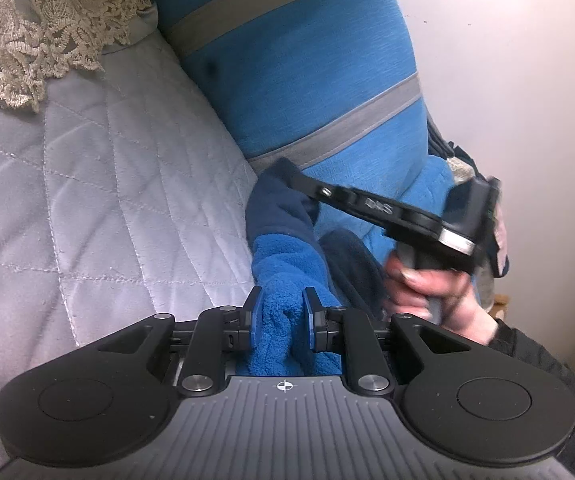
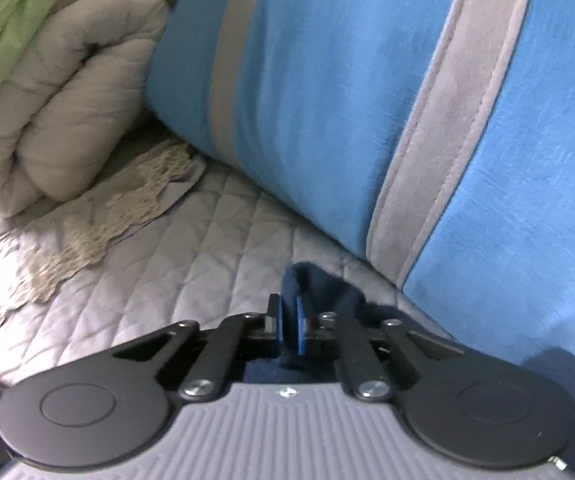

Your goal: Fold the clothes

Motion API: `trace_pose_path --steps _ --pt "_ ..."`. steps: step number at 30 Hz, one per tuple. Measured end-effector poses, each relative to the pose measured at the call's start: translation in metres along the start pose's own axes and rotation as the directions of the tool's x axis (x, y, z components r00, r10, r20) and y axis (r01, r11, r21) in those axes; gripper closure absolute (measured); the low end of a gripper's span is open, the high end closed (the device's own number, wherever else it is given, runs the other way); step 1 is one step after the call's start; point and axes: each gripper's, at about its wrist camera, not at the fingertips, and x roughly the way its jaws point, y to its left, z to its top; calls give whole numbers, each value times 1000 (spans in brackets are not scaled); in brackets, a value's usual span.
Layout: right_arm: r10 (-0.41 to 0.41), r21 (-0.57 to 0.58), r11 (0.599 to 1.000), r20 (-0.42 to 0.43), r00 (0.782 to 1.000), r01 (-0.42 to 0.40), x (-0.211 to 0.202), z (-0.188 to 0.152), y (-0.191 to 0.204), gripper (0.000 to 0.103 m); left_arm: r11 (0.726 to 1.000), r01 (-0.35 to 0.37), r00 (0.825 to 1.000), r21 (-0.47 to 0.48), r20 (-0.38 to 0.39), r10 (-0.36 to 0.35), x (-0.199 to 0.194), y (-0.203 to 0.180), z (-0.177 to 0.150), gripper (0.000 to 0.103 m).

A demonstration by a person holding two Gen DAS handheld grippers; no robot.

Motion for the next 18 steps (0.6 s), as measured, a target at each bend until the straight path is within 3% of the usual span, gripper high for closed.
trace_pose_path --steps 6,13,14,18 --pt "33 24 999 -30 999 -32 -35 -17 4 96 1000 4 1000 -3 1 -4 -1 2 0 83" --pt "11 48 999 -98 995 -6 -39 -33 9 95 1000 6 1000 -6 2 -6 -1 2 -1 83" --pt "-4 31 999 -96 995 7 -38 -31 12 86 1000 6 1000 -7 2 -6 -1 2 -1 83" --pt "-44 -25 999 -89 995 42 -32 -23 22 75 1000 7 1000 -7 3 -7 -1 1 -1 83"
